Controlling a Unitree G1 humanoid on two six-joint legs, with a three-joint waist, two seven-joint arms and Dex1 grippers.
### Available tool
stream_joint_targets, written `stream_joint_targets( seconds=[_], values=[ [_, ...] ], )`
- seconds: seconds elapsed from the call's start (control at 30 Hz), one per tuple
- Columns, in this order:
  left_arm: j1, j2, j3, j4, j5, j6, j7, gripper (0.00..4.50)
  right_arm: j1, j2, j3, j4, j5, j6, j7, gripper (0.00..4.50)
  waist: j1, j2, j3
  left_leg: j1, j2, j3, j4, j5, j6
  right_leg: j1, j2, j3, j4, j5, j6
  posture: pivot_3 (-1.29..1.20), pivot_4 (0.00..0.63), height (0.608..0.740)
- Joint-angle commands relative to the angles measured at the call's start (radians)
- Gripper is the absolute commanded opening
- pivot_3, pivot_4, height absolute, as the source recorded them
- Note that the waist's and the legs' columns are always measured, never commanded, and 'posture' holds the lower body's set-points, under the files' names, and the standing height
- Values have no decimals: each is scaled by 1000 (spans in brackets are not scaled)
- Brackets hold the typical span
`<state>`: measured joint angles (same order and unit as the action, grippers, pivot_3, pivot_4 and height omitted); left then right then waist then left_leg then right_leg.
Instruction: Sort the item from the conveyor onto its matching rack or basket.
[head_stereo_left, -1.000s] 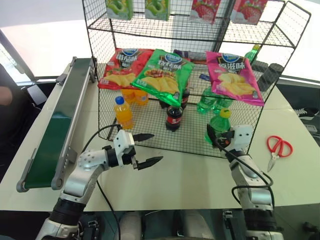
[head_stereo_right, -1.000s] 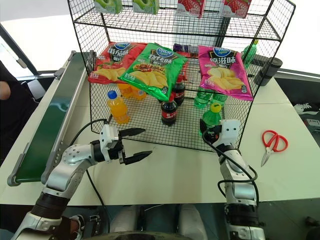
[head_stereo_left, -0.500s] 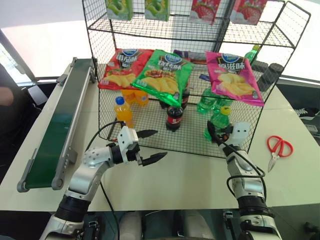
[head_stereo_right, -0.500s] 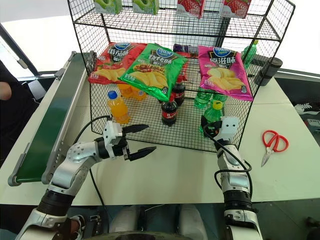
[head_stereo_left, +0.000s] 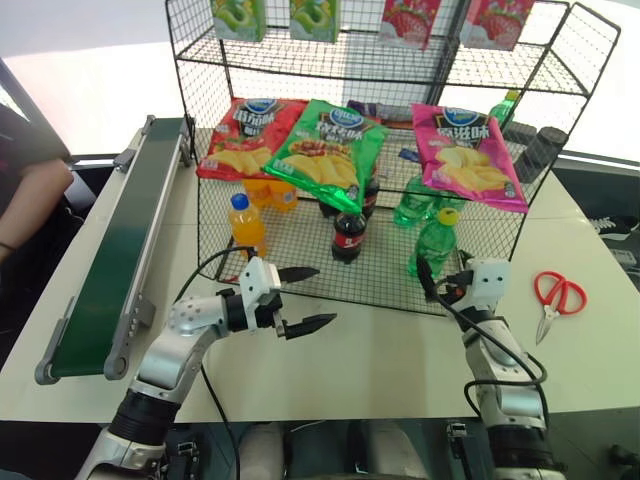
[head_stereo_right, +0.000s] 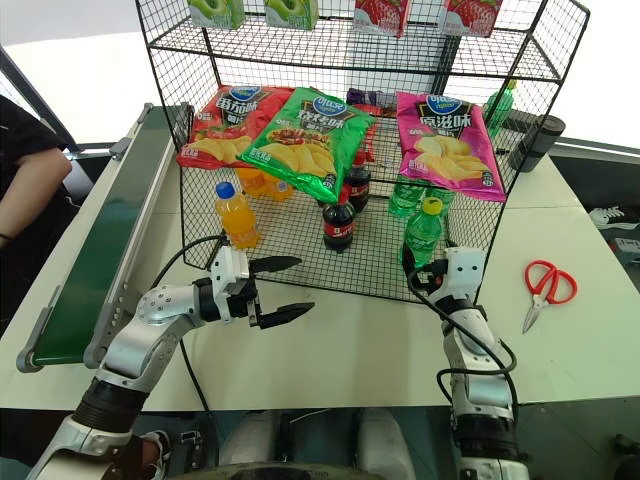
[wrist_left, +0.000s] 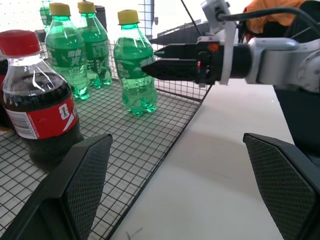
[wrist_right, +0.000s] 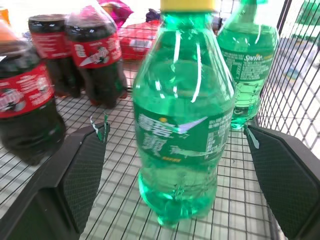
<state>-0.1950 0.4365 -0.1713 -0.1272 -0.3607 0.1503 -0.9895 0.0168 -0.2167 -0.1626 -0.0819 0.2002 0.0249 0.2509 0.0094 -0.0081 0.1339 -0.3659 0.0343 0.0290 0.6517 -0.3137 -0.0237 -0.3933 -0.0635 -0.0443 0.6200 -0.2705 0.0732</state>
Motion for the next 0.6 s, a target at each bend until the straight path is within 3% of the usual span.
stream_joint_targets(
  seconds=[0.03, 0.3, 0.43, 0.6],
  values=[
    [-3, 28, 51, -11, -3, 12, 25, 4500, 57, -33, 11, -174, 1, 42, 19, 4472, 0, 0, 0, 0, 0, 0, 0, 0, 0, 0, 0, 0, 0, 0, 0, 0, 150, 740],
    [89, 120, 158, 21, 17, -27, 52, 4500, 302, -189, -36, -437, 101, 96, 206, 4472, 2, 0, 0, 6, 0, 0, -3, 0, 0, 4, 0, 1, -1, -1, 0, 0, 150, 740],
    [140, 163, 198, 48, 16, -22, 50, 4500, 408, -247, -123, -454, 184, 94, 293, 4472, 3, -1, 0, 8, 0, 1, -3, 0, 0, 6, 0, 2, -1, -1, 0, 0, 150, 740],
    [177, 167, 235, 89, 12, -34, 61, 4500, 431, -272, -174, -424, 201, 87, 328, 4472, 2, -1, -1, 9, 0, 2, -3, 0, 1, 6, 0, 3, 0, -2, -3, 0, 150, 740]
  ],
)
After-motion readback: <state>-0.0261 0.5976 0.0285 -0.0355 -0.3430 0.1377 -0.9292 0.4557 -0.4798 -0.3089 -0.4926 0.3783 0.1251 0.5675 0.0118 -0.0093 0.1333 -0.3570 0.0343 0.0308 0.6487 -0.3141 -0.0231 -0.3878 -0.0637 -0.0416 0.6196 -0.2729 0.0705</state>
